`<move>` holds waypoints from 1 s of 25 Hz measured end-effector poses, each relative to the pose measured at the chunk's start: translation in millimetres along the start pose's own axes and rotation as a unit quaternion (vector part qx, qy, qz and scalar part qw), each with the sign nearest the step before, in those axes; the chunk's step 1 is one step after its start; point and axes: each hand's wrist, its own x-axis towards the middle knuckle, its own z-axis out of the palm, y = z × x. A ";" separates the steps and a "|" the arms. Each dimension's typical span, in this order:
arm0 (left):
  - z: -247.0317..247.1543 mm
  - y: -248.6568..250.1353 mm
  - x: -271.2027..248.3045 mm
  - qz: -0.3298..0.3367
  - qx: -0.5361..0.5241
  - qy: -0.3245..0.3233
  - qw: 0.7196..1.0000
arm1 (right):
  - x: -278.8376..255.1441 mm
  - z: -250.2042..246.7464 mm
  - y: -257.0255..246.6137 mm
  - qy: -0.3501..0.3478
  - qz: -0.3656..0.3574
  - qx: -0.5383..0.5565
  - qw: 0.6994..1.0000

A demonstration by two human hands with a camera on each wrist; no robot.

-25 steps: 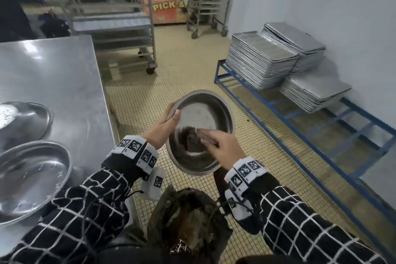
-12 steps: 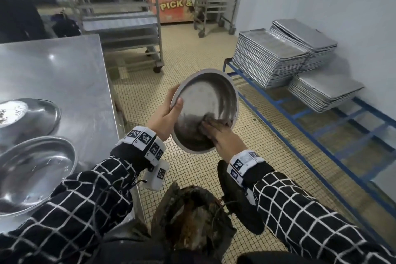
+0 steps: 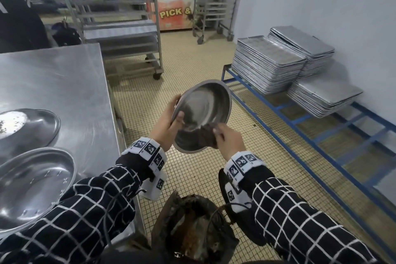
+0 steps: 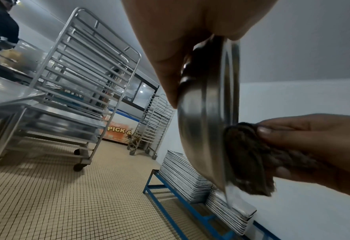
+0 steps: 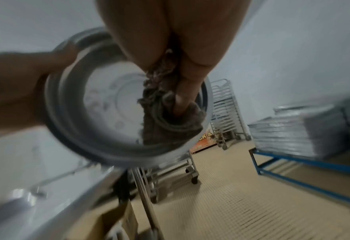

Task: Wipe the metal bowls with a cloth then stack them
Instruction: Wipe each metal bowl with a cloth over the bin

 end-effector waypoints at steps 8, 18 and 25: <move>-11.5 -1.6 -1.4 -0.064 -0.101 -0.010 0.993 | 13.6 14.0 -39.2 -0.023 -0.070 -0.005 0.997; -33.3 0.7 10.6 -0.032 -0.044 0.006 0.999 | -6.3 9.8 -12.3 -0.227 -0.193 -0.101 0.949; -28.8 -6.3 10.0 -0.037 -0.047 -0.009 0.998 | 3.1 6.9 -50.0 -0.014 -0.020 0.193 0.981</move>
